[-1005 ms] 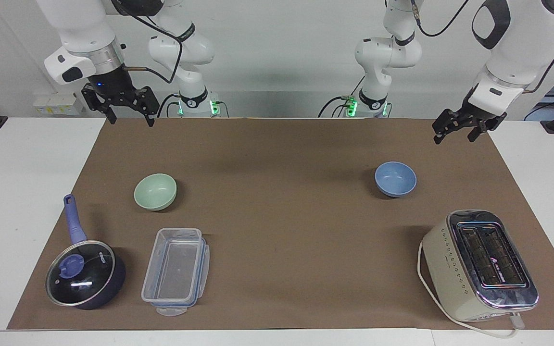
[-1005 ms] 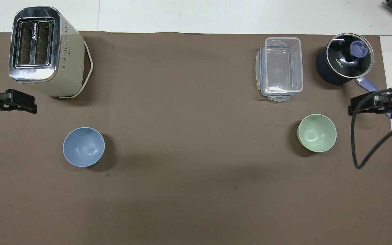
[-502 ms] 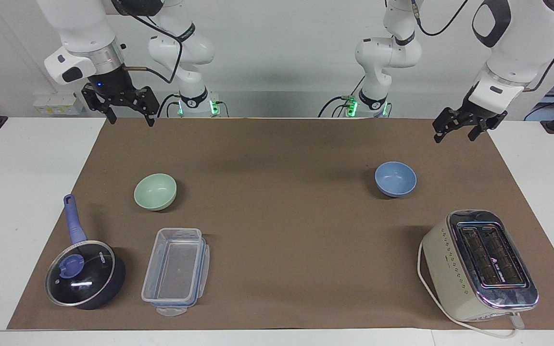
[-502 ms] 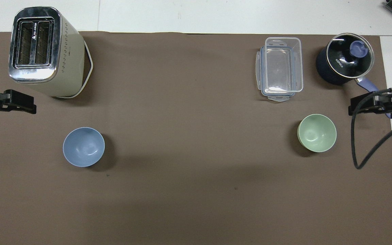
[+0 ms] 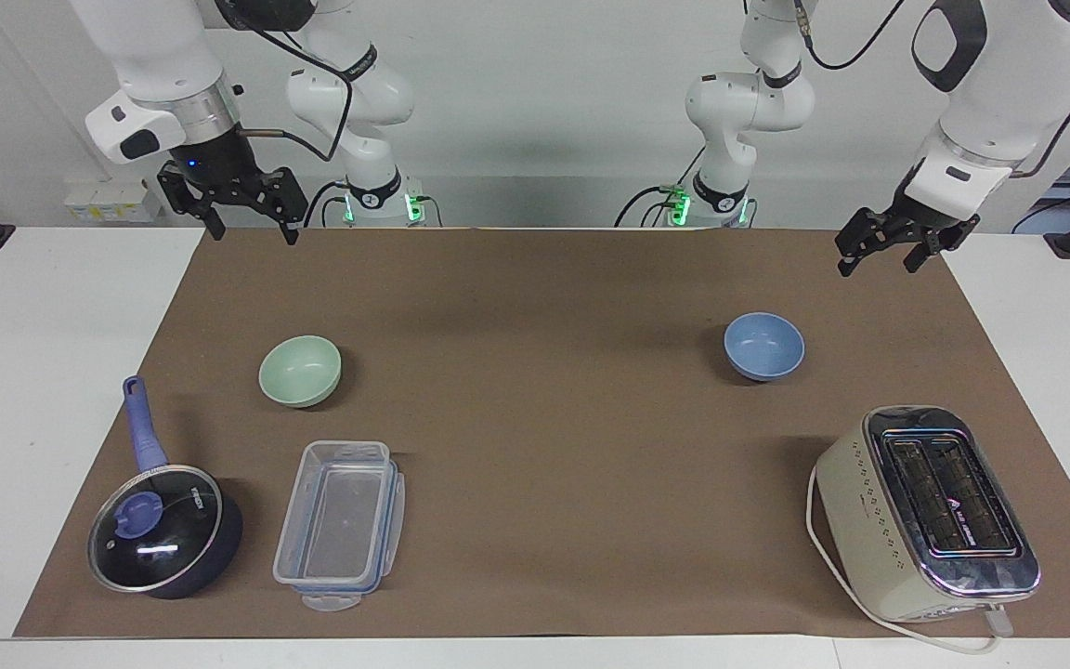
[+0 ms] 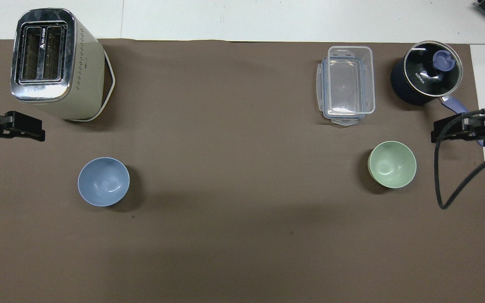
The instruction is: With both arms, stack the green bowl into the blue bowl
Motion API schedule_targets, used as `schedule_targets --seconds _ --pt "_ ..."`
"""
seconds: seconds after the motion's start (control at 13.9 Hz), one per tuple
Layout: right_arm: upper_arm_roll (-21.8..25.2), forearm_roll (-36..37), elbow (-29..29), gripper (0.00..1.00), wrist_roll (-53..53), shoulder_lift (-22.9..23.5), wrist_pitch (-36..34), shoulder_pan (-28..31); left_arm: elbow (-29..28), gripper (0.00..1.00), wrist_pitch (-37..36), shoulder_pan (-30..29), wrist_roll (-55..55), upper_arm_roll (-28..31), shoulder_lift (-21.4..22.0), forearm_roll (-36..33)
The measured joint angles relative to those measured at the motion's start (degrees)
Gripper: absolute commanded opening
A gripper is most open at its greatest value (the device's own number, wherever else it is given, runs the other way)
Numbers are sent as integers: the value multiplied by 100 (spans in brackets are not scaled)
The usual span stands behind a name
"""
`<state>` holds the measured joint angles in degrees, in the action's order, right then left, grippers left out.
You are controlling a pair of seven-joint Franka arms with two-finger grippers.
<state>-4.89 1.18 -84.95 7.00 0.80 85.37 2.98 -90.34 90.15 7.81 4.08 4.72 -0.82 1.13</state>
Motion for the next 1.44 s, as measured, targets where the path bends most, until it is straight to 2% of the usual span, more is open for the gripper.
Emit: schedule_targets --seconds 0.65,1.44 --pt "0 0 0 100 0 0 0 4 -51 100 -2 0 -10 1 20 0" --pt "0 0 0 100 0 0 0 10 -508 100 136 -142 -427 19 280 0"
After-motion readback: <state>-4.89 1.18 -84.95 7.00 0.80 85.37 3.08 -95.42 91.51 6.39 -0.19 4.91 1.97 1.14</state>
